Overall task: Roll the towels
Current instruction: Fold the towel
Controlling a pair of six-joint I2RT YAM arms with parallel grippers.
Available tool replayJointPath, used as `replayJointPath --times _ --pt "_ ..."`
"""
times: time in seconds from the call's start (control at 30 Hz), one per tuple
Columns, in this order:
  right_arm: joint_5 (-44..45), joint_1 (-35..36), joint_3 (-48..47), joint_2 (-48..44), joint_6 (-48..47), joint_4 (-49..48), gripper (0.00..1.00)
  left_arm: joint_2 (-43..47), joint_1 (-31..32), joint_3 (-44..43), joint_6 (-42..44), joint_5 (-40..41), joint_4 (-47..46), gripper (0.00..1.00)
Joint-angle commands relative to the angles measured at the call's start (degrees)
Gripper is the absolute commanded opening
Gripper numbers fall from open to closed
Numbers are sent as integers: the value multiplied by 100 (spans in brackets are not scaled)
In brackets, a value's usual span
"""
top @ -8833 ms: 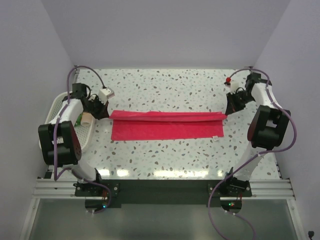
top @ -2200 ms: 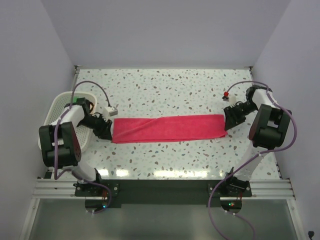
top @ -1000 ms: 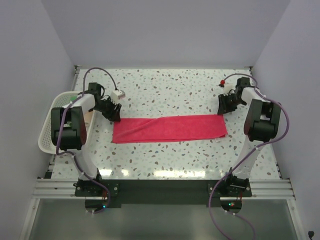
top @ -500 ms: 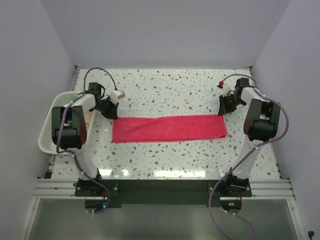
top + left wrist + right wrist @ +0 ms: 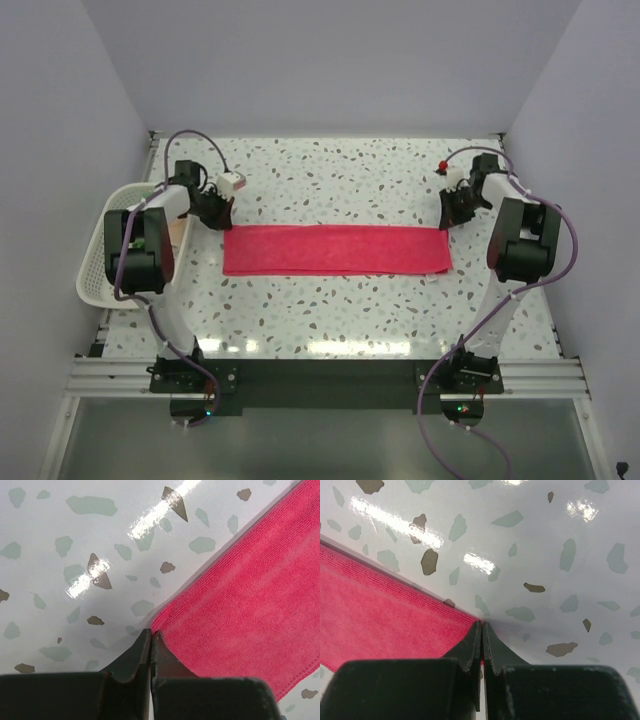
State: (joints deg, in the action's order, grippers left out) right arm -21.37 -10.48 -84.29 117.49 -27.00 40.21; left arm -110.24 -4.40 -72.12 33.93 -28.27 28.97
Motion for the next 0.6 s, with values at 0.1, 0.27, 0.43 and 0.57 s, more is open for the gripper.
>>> replayJointPath --times 0.1,0.27,0.43,0.57 --pt "615 37 -167 -51 20 -189 0 -287 45 -557 -343 102 -410 0" --pt "1248 29 123 -235 -94 -557 0 -359 45 -603 -589 462 -717 0" --pt "1206 -7 -8 -113 -16 -593 0 -200 27 -303 -704 806 -1262 0" --pt "942 177 -306 -77 186 -417 0 -402 132 -679 -713 376 -964 0"
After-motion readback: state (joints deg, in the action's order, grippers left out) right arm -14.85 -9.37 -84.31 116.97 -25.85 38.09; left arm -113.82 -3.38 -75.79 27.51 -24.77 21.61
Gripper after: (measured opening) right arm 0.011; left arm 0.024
